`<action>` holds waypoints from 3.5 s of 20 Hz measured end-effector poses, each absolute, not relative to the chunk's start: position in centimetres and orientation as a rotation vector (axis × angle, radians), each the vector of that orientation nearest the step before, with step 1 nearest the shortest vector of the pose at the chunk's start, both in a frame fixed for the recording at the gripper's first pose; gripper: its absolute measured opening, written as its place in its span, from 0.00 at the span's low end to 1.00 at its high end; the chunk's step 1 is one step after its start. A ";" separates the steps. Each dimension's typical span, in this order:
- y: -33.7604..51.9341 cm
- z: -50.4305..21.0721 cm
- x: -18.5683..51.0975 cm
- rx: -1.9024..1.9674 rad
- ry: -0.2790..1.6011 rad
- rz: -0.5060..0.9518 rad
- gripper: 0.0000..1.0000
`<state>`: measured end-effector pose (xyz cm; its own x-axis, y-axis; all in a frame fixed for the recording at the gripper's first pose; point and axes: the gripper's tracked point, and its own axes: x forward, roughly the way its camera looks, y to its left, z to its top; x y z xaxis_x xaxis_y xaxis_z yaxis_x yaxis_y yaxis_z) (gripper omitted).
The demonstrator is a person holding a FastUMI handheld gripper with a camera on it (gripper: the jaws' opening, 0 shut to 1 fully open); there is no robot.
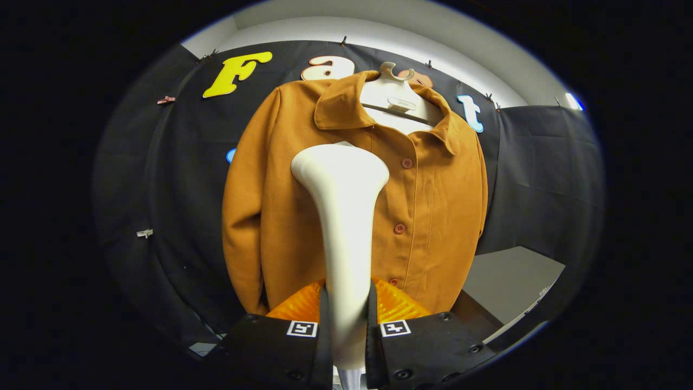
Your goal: Iron the clothes twice with a garment steamer, once on the left side and once on the right side.
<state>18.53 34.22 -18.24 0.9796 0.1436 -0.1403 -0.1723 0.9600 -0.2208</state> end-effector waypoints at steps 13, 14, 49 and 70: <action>33.0 -25.7 17.7 -0.276 0.210 0.176 0.27; 32.8 -26.5 17.6 -0.278 0.225 0.177 0.27; 20.2 -30.4 8.6 -0.221 0.430 0.164 0.27; 14.7 -9.3 4.0 -0.141 0.179 0.171 0.27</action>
<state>4.03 14.68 -9.31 0.9695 0.1561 -0.1890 -0.1813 0.9756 -0.1239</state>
